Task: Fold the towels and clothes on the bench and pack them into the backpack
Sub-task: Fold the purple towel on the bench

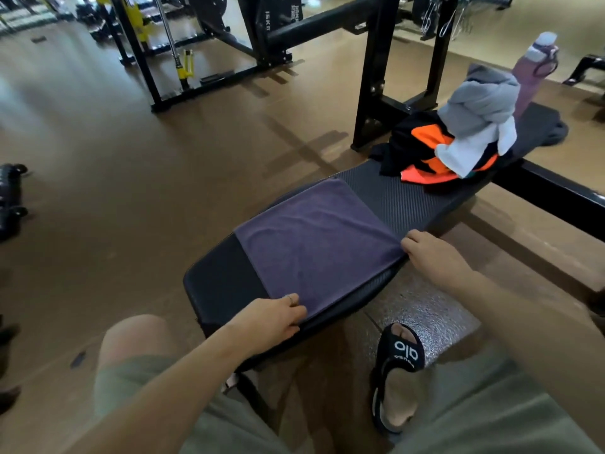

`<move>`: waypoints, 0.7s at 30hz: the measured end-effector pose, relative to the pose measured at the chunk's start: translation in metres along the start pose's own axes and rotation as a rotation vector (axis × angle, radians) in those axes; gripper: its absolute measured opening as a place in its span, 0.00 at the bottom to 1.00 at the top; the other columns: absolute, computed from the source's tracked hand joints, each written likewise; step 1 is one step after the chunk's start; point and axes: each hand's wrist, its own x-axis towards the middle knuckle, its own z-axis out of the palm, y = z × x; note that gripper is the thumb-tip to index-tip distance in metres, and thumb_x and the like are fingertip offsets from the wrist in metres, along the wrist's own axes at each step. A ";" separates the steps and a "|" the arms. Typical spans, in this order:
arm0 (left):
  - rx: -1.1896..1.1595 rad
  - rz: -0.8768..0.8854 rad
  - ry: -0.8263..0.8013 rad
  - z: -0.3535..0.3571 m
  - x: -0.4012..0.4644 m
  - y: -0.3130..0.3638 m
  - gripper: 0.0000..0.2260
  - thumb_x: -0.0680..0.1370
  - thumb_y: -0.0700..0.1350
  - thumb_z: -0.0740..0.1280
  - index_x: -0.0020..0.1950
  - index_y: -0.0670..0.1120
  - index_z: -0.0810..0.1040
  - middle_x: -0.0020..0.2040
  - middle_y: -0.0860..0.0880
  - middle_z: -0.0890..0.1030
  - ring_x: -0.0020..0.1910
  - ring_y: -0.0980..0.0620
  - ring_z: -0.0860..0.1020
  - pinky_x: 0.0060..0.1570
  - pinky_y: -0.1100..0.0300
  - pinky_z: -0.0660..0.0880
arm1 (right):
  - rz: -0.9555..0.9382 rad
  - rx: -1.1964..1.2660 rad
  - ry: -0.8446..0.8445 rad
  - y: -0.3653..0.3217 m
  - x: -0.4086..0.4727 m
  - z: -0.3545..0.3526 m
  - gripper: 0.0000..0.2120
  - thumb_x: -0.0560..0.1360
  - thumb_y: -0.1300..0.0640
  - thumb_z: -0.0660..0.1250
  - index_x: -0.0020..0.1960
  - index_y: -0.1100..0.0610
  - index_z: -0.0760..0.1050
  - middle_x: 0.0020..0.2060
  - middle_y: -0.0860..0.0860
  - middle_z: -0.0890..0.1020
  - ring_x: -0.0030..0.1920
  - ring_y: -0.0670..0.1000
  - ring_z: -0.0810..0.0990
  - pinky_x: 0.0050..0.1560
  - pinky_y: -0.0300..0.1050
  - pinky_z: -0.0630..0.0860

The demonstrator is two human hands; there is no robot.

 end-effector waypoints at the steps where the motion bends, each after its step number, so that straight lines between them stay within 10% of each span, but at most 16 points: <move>1: -0.014 -0.010 0.000 0.001 -0.001 0.003 0.10 0.85 0.51 0.58 0.65 0.50 0.70 0.67 0.50 0.69 0.53 0.47 0.79 0.50 0.51 0.77 | 0.017 -0.002 -0.001 -0.001 -0.003 0.001 0.05 0.76 0.62 0.68 0.51 0.56 0.75 0.47 0.53 0.74 0.46 0.57 0.77 0.37 0.50 0.74; 13: -0.310 -0.003 0.027 -0.015 0.007 -0.034 0.11 0.82 0.61 0.61 0.55 0.56 0.77 0.52 0.59 0.75 0.49 0.59 0.76 0.54 0.56 0.76 | 0.106 -0.105 -0.356 -0.023 0.033 -0.051 0.04 0.75 0.58 0.65 0.50 0.53 0.76 0.47 0.51 0.70 0.52 0.57 0.76 0.45 0.47 0.69; 21: -0.395 -0.267 0.338 -0.071 0.073 -0.122 0.20 0.82 0.51 0.64 0.73 0.55 0.66 0.62 0.53 0.70 0.48 0.54 0.78 0.57 0.51 0.76 | 0.221 0.488 -0.067 -0.049 0.136 -0.047 0.11 0.78 0.60 0.62 0.58 0.57 0.77 0.53 0.54 0.79 0.54 0.57 0.78 0.54 0.52 0.75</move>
